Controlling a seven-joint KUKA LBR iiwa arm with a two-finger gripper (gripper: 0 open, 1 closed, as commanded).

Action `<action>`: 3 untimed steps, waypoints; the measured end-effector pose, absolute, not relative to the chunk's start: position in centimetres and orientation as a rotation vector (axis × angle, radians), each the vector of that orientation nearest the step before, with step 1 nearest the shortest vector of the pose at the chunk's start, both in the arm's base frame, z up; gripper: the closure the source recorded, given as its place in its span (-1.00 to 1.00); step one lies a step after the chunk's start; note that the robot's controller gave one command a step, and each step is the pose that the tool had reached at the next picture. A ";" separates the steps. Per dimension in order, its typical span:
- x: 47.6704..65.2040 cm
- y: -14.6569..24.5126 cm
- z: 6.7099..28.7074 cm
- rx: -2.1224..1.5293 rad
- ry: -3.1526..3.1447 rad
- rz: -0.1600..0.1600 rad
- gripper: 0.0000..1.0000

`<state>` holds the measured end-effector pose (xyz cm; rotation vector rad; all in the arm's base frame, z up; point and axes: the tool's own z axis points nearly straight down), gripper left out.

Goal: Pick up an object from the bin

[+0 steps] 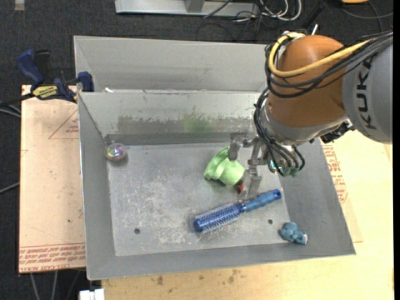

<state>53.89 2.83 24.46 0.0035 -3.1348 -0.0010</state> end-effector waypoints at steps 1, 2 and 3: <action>53.8 2.1 10.9 0.107 -3.133 -0.001 -1.00; 49.0 0.4 6.9 0.182 -3.141 -0.002 -1.00; 49.0 0.6 6.9 0.186 -3.136 -0.003 1.00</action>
Offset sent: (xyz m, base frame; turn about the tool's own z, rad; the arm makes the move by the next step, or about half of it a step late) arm 0.0005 -0.0077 -0.1313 -0.0669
